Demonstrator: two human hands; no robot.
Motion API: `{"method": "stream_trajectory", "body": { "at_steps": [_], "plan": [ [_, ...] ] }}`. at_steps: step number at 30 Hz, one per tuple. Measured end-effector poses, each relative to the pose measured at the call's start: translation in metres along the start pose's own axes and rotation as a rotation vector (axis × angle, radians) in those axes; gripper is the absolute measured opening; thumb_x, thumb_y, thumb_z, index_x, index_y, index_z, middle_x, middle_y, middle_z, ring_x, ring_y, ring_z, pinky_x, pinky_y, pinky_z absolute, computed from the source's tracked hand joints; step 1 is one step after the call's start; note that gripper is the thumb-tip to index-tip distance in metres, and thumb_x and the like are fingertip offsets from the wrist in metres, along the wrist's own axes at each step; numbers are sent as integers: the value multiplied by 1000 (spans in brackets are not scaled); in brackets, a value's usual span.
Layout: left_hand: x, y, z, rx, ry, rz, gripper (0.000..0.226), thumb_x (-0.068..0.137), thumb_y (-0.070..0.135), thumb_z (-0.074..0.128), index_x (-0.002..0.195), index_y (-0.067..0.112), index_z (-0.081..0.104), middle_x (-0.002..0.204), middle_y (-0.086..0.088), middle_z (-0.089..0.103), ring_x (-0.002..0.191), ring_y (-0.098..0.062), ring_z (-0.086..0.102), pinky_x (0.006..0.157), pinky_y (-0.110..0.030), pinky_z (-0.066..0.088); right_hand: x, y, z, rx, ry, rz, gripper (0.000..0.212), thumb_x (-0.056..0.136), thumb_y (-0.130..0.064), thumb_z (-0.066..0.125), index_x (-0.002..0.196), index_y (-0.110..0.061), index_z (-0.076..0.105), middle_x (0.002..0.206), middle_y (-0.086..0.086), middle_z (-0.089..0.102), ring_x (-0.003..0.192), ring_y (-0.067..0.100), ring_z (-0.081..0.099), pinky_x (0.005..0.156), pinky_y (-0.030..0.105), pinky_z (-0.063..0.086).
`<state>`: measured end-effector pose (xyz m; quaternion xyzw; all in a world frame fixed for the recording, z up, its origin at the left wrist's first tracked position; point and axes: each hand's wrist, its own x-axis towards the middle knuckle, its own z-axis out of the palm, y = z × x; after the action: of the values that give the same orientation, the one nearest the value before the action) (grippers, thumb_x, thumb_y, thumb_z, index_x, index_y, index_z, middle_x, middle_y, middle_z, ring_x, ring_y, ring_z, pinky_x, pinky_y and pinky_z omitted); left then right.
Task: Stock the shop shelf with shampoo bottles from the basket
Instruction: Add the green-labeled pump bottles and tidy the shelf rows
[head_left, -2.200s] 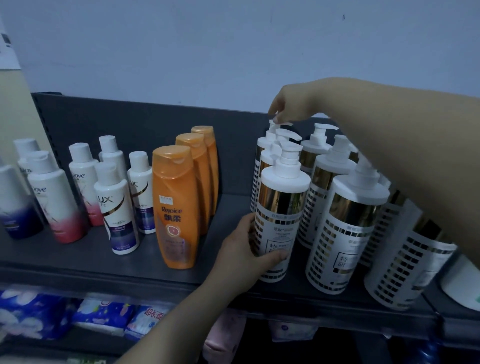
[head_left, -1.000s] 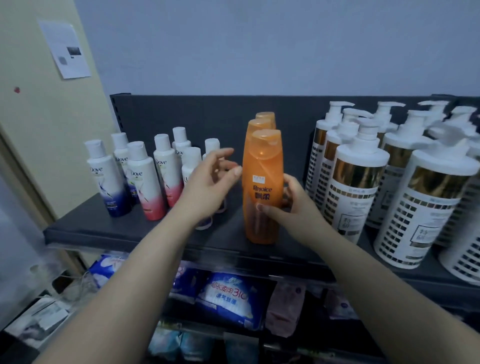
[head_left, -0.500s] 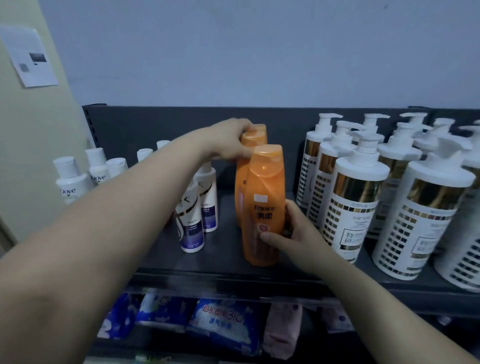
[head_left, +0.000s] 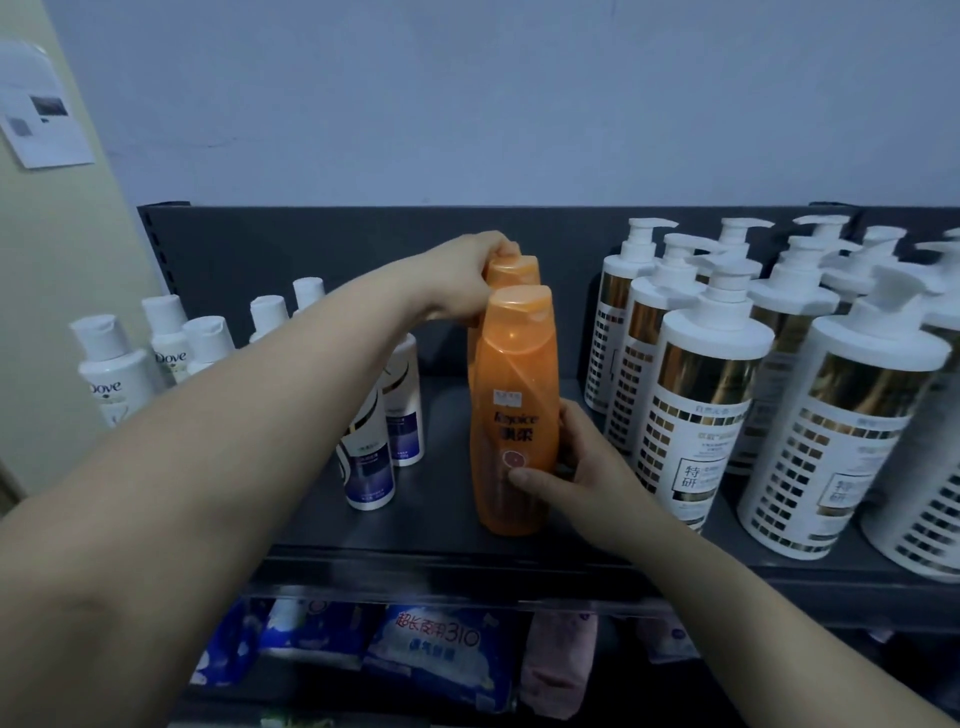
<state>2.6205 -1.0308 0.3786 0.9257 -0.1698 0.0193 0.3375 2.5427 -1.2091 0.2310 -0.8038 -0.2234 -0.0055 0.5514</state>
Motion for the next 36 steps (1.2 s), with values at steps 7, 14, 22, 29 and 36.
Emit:
{"method": "stream_trajectory", "body": {
  "at_steps": [7, 14, 22, 29, 36],
  "plan": [
    [13, -9, -53, -117, 257, -20, 17, 92, 27, 63, 106, 16, 61, 105, -12, 67, 89, -22, 71, 87, -37, 57, -6, 8, 2, -42, 16, 5, 73, 80, -29, 75, 138, -42, 32, 122, -18, 59, 108, -2, 59, 92, 25, 50],
    [53, -17, -35, 86, -126, -88, 43, 87, 30, 70, 126, 23, 54, 112, 0, 64, 93, -15, 66, 70, -23, 54, -8, 12, 4, -70, 19, 22, 58, 84, -21, 72, 127, -40, 39, 115, -16, 62, 105, -7, 57, 89, 15, 47],
    [74, -29, -30, 3, -208, -15, 11, 88, 12, 67, 88, 17, 57, 82, 0, 63, 72, -8, 64, 62, -18, 52, -6, 13, 3, -75, 27, 3, 59, 84, -21, 73, 129, -39, 39, 115, -16, 63, 106, -3, 59, 92, 22, 50],
    [86, -27, -25, -7, -264, -10, 10, 88, 8, 64, 91, 14, 57, 85, -6, 61, 84, -20, 61, 85, -37, 56, -6, 14, 2, -110, 54, -2, 60, 84, -23, 73, 131, -40, 38, 118, -19, 61, 109, -6, 56, 92, 16, 47],
    [81, -24, -24, -13, -267, -41, 20, 87, 7, 65, 102, 15, 54, 95, -10, 57, 90, -24, 58, 87, -41, 54, -7, 13, 3, -114, 55, 4, 61, 84, -24, 72, 132, -39, 37, 119, -20, 59, 109, -8, 56, 91, 16, 47]
  ]
}}
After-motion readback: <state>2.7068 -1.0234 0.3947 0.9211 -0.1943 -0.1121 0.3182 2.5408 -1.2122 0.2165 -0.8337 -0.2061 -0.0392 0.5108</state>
